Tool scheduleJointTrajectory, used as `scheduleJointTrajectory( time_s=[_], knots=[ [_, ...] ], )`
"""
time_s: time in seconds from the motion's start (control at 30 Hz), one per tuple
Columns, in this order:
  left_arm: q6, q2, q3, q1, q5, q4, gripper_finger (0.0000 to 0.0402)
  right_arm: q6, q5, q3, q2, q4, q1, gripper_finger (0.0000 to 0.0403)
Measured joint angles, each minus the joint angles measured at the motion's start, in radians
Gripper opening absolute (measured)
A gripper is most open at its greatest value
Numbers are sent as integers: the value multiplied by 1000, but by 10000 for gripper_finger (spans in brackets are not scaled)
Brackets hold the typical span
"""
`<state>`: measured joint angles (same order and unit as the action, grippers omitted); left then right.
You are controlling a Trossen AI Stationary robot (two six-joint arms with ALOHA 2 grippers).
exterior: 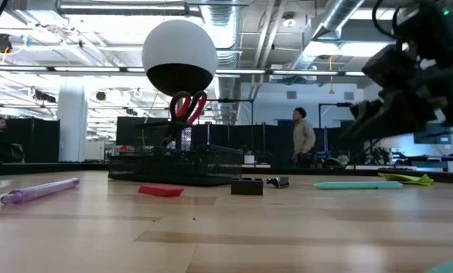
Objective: Pick and place office supplies into organizer
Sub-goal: Put the blue pen into the black desk organizer
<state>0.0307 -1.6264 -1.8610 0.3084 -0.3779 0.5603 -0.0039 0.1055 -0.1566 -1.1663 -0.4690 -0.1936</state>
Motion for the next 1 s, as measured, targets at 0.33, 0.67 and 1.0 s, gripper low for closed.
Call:
scheduleJointTrajectory(
  time_s=[0.33, 0.67, 1.0],
  knots=[
    [-19, 0, 0, 0, 3, 11, 153, -58, -24, 0, -305, -292, 17, 162],
    [-19, 0, 0, 0, 32, 19, 153, -31, -137, 0, -562, -507, 102, 145],
    [-42, 0, 0, 26, 31, 29, 153, -3, -193, -17, -807, -805, 119, 122]
  ],
)
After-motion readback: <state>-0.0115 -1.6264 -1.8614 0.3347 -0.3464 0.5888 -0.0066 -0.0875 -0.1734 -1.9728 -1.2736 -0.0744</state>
